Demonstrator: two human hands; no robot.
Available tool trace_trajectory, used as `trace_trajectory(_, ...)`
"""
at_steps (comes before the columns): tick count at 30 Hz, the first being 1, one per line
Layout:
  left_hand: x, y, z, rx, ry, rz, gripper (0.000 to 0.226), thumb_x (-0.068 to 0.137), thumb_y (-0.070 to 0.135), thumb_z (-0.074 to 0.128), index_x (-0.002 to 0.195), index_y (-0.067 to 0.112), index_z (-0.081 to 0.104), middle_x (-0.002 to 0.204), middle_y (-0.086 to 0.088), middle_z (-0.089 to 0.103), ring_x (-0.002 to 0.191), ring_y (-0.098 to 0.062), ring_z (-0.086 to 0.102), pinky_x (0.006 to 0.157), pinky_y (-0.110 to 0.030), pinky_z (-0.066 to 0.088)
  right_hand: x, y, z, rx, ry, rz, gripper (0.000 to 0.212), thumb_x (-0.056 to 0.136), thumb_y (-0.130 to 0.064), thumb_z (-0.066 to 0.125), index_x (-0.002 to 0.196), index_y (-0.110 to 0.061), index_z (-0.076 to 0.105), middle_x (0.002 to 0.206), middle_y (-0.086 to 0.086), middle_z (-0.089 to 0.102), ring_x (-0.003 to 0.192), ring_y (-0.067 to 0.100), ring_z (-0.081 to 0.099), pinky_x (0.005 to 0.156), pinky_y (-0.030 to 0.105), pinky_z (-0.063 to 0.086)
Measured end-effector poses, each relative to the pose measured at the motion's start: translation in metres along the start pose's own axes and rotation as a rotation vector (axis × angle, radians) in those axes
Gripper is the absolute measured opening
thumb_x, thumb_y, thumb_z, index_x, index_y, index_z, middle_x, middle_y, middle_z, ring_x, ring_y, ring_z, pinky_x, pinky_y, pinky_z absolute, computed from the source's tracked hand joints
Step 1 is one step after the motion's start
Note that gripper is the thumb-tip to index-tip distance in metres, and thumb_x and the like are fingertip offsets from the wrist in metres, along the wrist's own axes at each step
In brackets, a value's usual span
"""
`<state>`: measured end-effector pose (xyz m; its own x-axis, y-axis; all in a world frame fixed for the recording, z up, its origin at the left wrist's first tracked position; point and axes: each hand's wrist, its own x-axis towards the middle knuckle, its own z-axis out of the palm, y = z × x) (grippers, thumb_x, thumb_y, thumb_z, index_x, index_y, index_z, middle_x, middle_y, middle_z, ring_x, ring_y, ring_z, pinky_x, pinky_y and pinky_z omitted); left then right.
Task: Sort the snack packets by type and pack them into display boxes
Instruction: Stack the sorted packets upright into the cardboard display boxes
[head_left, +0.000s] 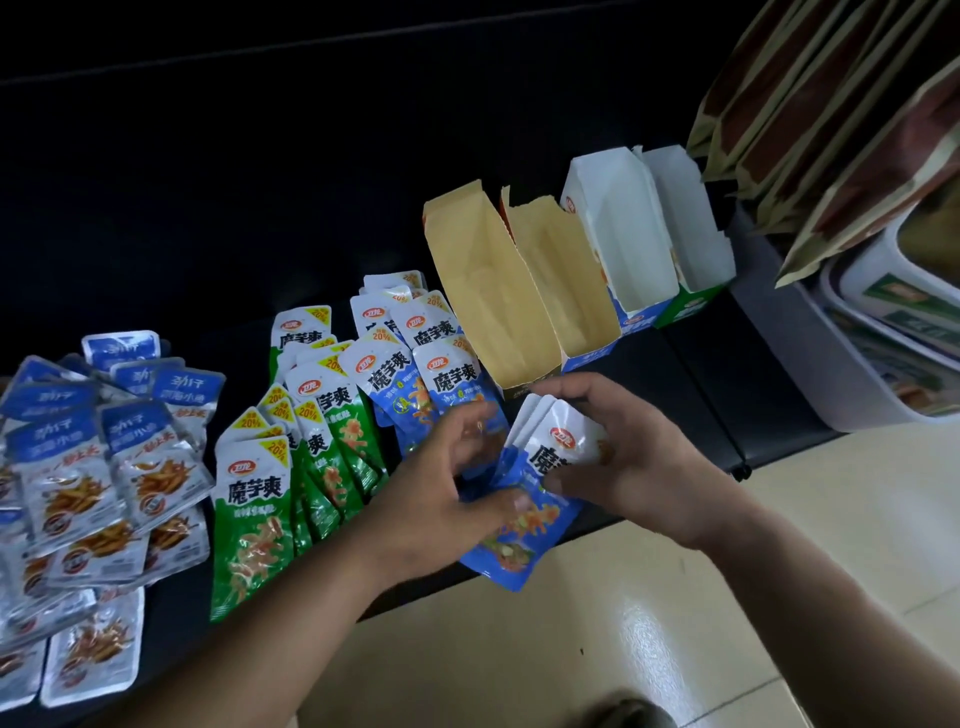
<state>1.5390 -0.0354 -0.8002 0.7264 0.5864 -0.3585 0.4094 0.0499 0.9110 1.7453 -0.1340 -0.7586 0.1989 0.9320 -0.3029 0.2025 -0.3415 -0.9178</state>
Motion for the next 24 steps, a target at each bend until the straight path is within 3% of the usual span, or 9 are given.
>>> trace_trajectory(3, -0.004, 0.010, 0.006, -0.031, -0.053, 0.043, 0.039, 0.100, 0.013, 0.067, 0.135, 0.028, 0.057, 0.127, 0.010, 0.072, 0.123, -0.009, 0.065, 0.110, -0.046, 0.050, 0.003, -0.012, -0.003, 0.034, 0.031, -0.034, 0.069, 0.073, 0.009, 0.086, 0.126, -0.030, 0.065, 0.112, -0.002, 0.073, 0.096, 0.023, 0.069, 0.084, 0.038, 0.059)
trace_trajectory(6, -0.008, 0.016, 0.013, -0.080, 0.083, 0.077, 0.033, 0.104, 0.016, 0.060, 0.134, 0.031, 0.057, 0.126, 0.012, 0.072, 0.122, -0.009, 0.066, 0.108, -0.048, 0.050, 0.004, -0.011, 0.009, 0.184, 0.270, -0.023, 0.074, 0.071, 0.003, 0.090, 0.131, -0.029, 0.063, 0.112, -0.008, 0.073, 0.097, 0.011, 0.073, 0.081, 0.028, 0.059)
trace_trajectory(9, -0.008, 0.018, 0.018, -0.030, 0.174, 0.136, 0.041, 0.105, 0.025, 0.058, 0.142, 0.040, 0.049, 0.131, 0.017, 0.068, 0.124, -0.006, 0.063, 0.107, -0.046, 0.050, -0.002, -0.007, 0.036, 0.273, 0.304, -0.002, 0.056, 0.093, -0.014, 0.076, 0.141, -0.034, 0.055, 0.119, -0.011, 0.074, 0.111, 0.014, 0.072, 0.092, 0.039, 0.061)
trace_trajectory(11, -0.009, 0.018, 0.022, 0.047, 0.198, 0.148, 0.061, 0.105, 0.028, 0.057, 0.156, 0.048, 0.029, 0.143, 0.026, 0.058, 0.132, 0.005, 0.054, 0.111, -0.038, 0.048, -0.005, -0.006, 0.050, 0.262, 0.317, 0.027, 0.054, 0.102, -0.020, 0.064, 0.147, -0.044, 0.045, 0.118, -0.010, 0.074, 0.108, 0.016, 0.073, 0.090, 0.044, 0.062)
trace_trajectory(15, -0.012, 0.021, 0.026, 0.197, 0.200, 0.136, 0.087, 0.105, 0.032, 0.053, 0.158, 0.054, -0.012, 0.161, 0.036, 0.020, 0.146, 0.017, 0.022, 0.114, -0.009, 0.031, -0.008, -0.005, 0.051, 0.192, 0.400, 0.011, 0.091, 0.101, -0.020, 0.063, 0.147, -0.074, 0.006, 0.097, -0.009, 0.073, 0.084, 0.014, 0.073, 0.073, 0.030, 0.062)
trace_trajectory(17, -0.012, 0.023, 0.028, 0.238, 0.168, 0.134, 0.093, 0.105, 0.025, 0.053, 0.152, 0.054, -0.021, 0.157, 0.038, 0.011, 0.139, 0.029, 0.013, 0.103, 0.005, 0.024, -0.009, -0.006, 0.052, 0.123, 0.391, 0.027, 0.086, 0.101, -0.018, 0.061, 0.144, -0.075, 0.012, 0.084, -0.007, 0.068, 0.072, 0.013, 0.068, 0.070, 0.027, 0.060)
trace_trajectory(20, -0.008, 0.025, 0.030, 0.250, 0.098, 0.116, 0.104, 0.103, 0.016, 0.054, 0.146, 0.050, -0.034, 0.154, 0.037, 0.002, 0.124, 0.041, 0.008, 0.095, 0.007, 0.022, -0.007, -0.006, 0.059, -0.028, 0.317, -0.004, 0.077, 0.105, -0.019, 0.053, 0.147, -0.073, 0.016, 0.111, -0.015, 0.054, 0.083, 0.004, 0.059, 0.084, 0.036, 0.058)
trace_trajectory(22, -0.007, 0.028, 0.030, 0.242, 0.059, 0.099, 0.107, 0.103, 0.015, 0.054, 0.144, 0.048, -0.039, 0.160, 0.032, 0.002, 0.123, 0.036, 0.012, 0.095, 0.004, 0.024, -0.006, -0.010, 0.059, -0.076, 0.297, -0.033, 0.075, 0.107, -0.018, 0.049, 0.146, -0.069, 0.012, 0.118, -0.021, 0.047, 0.081, 0.006, 0.062, 0.078, 0.031, 0.055)
trace_trajectory(24, -0.008, 0.033, 0.029, 0.186, 0.038, 0.109, 0.104, 0.104, 0.014, 0.054, 0.143, 0.052, -0.035, 0.158, 0.036, 0.007, 0.110, 0.046, 0.012, 0.090, 0.010, 0.022, -0.005, -0.014, 0.054, -0.069, 0.282, -0.007, 0.072, 0.107, -0.021, 0.048, 0.145, -0.070, 0.011, 0.116, -0.027, 0.043, 0.082, 0.007, 0.064, 0.074, 0.028, 0.053)
